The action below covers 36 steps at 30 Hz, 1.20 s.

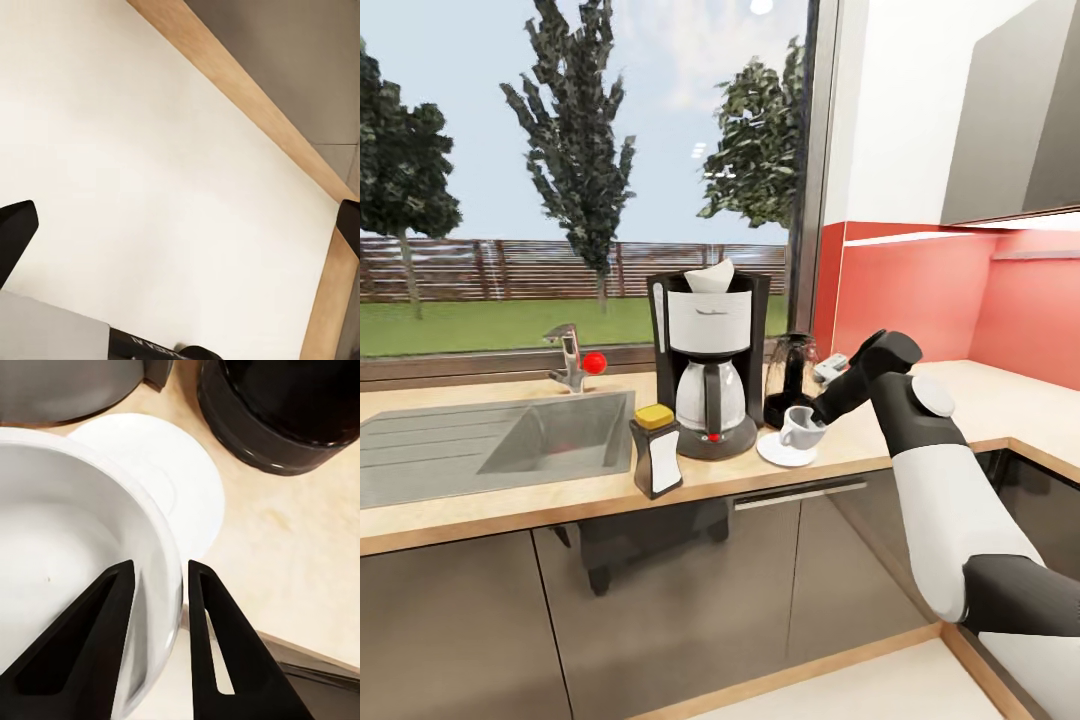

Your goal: Set up a coffee station on the kitchen countertop: keep the coffee maker on the countertop, move the bottle of coffee from the kitchen shelf to the counter next to the coffee maker, place a paper coffee filter on top of the coffee maker, put the saucer next to the coffee maker with the coffee cup on the saucer, and place the electric kettle next to the coffee maker.

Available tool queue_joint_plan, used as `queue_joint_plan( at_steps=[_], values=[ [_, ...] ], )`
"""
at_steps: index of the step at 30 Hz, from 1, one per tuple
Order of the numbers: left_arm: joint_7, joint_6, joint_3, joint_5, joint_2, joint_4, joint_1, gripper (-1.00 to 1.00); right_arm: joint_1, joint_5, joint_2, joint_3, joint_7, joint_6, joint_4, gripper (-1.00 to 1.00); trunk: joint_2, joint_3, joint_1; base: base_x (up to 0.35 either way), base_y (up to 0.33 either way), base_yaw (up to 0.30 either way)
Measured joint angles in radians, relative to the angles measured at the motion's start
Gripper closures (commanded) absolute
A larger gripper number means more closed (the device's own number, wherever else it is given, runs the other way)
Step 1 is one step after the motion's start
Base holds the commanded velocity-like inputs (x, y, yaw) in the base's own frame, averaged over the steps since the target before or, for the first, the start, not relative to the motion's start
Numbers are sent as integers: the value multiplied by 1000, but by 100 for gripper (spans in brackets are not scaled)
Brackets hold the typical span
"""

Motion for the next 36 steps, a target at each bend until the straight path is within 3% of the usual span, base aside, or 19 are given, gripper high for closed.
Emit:
queue_joint_plan(
  at_steps=[11,20,36],
  values=[
    [-2,1,0,0,0,0,0,-100,0,0,5,0,0,0,22,100,0,0,0,0,0,0],
    [0,1,0,0,0,0,0,-100,0,-1,12,-1,0,0,22,100,-42,-19,23,0,0,0],
    [1,1,0,0,0,0,0,-100,0,-1,11,-2,0,-1,24,100,-42,-19,23,53,0,0]
  ],
)
